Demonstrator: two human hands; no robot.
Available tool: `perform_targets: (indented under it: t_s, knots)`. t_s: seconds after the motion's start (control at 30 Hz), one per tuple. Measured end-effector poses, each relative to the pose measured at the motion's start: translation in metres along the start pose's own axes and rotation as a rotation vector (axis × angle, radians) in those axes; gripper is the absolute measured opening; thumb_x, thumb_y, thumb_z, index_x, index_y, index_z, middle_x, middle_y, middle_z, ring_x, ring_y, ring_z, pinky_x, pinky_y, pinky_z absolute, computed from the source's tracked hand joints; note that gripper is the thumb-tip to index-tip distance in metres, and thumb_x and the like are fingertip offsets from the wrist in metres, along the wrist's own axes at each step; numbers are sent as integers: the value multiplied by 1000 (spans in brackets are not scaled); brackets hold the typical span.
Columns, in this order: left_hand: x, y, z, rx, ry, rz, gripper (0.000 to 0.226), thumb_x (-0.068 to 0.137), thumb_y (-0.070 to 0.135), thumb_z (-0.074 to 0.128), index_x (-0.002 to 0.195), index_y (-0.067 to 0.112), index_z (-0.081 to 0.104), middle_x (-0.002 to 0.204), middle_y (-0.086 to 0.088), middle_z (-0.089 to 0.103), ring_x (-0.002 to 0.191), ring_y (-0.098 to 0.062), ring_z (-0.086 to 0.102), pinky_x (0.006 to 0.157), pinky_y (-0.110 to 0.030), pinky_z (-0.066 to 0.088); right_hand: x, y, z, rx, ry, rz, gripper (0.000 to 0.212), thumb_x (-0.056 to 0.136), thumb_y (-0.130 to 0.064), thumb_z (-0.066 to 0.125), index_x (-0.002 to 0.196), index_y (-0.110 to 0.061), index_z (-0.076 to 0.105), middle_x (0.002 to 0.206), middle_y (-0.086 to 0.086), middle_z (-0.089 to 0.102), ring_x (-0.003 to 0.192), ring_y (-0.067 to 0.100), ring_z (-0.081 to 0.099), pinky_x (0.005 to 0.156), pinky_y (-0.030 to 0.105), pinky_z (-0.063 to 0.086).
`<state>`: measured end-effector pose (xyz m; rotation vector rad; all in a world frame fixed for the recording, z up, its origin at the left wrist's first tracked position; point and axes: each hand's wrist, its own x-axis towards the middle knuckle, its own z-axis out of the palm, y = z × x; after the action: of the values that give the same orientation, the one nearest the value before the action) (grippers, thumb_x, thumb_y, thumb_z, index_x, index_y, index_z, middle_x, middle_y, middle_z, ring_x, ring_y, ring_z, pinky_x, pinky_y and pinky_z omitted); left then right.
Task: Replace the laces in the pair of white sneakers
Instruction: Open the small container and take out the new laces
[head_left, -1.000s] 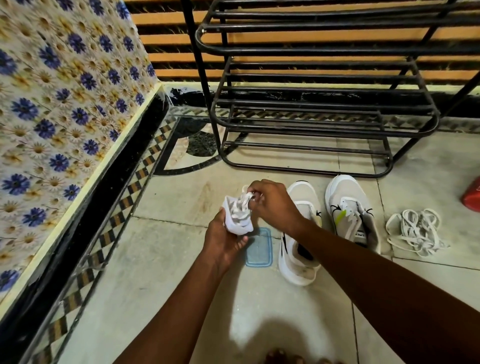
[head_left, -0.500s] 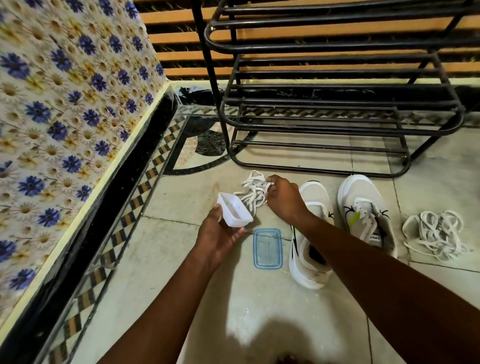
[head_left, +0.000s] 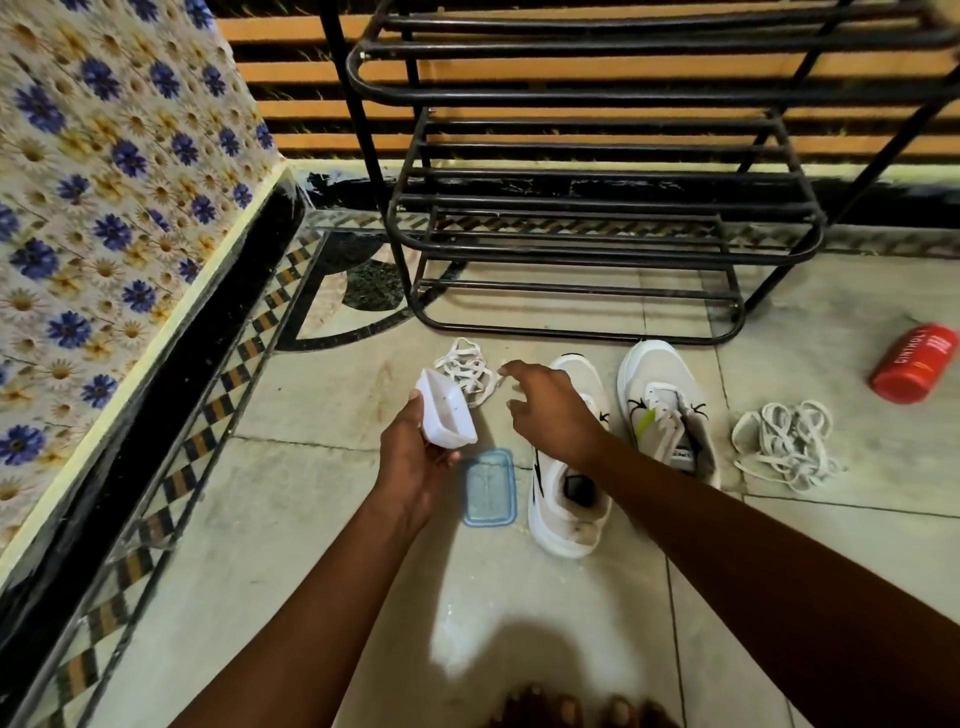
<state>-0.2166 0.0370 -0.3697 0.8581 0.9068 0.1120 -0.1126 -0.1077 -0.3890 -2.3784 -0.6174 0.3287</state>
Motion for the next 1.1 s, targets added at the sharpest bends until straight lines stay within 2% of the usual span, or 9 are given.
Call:
perform_targets:
  t_s: [0.13,0.27,0.4,0.53,0.67,0.77,0.9,1.03,1.1]
  knots:
    - [-10,-7,23,39,-63,-4,42,104,45,54,130,15,66,91,-4,73,72,-18,68,50,-24,50,-18,13,-28,126,138,5,34,90,-8,64,123,-15,65,118,7,66,102,24,66,95,41,52]
    - [-33,-11,60,7,-253,-103,25,105,29,54,109,8,66,76,-5,71,60,-16,69,45,-23,53,-48,26,-69,255,277,-61,28,94,-16,68,122,-13,67,113,6,69,96,20,68,91,38,55]
    - [-49,-29,91,166,-418,-180,42,104,32,58,131,1,63,100,-13,71,77,-20,70,53,-27,56,-79,44,-101,248,336,-135,29,91,-24,73,120,-18,71,107,2,69,93,12,66,86,21,51]
    - [-66,-48,111,411,-451,-161,49,103,52,55,127,11,68,98,-10,73,76,-21,68,55,-27,53,-92,64,-124,146,424,-140,18,83,-18,73,101,-15,78,90,-1,67,83,8,61,78,13,44]
    - [-85,-49,117,441,-451,-36,43,107,53,42,123,22,66,91,-3,75,68,-16,71,52,-29,53,-99,68,-136,115,490,-47,12,74,-2,74,80,-12,76,75,-6,65,67,9,60,72,23,49]
    - [-100,-48,112,520,-548,163,34,104,40,58,135,29,56,123,-6,65,86,-20,70,57,-34,59,-113,67,-144,144,508,61,8,71,-5,74,77,-10,73,68,-7,63,65,11,60,73,29,53]
    - [-102,-64,111,773,-606,471,76,80,9,88,141,36,50,128,5,62,90,-8,71,73,-46,65,-132,72,-152,158,490,136,14,71,-12,74,84,-17,76,72,-9,71,71,4,66,73,15,50]
    - [-103,-83,127,876,-646,519,77,75,11,92,139,30,53,128,2,66,97,-16,73,79,-39,64,-155,93,-171,170,431,161,26,67,-16,70,91,-21,77,77,-9,73,74,4,68,73,17,51]
    - [-103,-95,140,946,-678,503,80,71,23,94,138,32,52,123,4,68,95,-20,74,80,-44,64,-165,108,-179,175,435,209,24,67,-15,69,89,-20,77,75,-7,71,69,7,65,70,21,51]
